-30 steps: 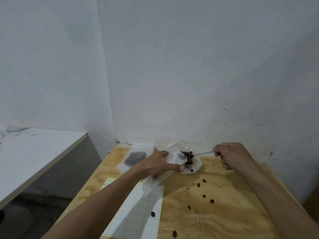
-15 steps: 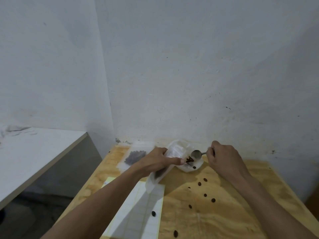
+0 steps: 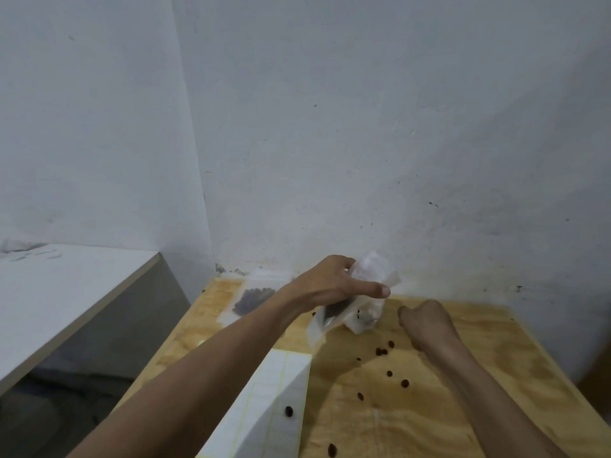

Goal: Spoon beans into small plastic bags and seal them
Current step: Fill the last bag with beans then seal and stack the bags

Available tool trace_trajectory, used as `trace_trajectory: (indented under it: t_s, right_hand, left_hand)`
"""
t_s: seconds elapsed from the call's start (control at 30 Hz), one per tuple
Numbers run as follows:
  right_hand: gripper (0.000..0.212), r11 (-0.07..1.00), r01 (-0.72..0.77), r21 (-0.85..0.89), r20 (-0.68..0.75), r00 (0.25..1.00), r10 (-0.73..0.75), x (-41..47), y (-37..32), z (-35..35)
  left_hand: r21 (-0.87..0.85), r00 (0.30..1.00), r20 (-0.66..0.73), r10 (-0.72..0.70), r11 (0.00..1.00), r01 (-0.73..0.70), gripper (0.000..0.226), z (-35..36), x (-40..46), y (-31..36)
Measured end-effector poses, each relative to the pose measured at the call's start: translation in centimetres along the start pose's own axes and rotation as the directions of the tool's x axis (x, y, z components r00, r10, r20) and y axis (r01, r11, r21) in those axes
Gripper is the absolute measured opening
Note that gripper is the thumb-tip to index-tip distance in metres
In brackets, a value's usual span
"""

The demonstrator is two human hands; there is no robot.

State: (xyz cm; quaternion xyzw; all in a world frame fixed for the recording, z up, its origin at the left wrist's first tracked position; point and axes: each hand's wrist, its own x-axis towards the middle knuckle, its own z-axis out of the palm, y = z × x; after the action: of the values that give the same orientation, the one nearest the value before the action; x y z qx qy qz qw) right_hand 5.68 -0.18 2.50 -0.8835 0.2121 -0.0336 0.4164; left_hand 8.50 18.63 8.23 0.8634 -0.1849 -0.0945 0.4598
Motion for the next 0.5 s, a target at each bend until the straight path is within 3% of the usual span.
trace_trajectory:
  t_s: [0.13, 0.27, 0.5]
  right_hand:
    - [0.026, 0.978, -0.087, 0.190, 0.048, 0.996, 0.079, -0.2, 1.2, 1.0]
    - [0.023, 0.941, -0.137, 0.308, 0.094, 0.989, 0.114, -0.7, 2.0, 2.3]
    - [0.024, 0.943, -0.012, 0.333, 0.054, 0.998, -0.007, -0.8, 2.2, 1.6]
  left_hand:
    - [-0.045, 1.000, -0.005, -0.031, 0.999, 0.030, 0.040, -0.2, -0.1, -1.7]
    - [-0.065, 0.998, -0.025, -0.049, 0.997, 0.047, 0.046, -1.0, -1.1, -2.3]
    - [-0.081, 0.992, -0.074, -0.103, 0.992, 0.097, 0.038, -2.5, -1.8, -4.9]
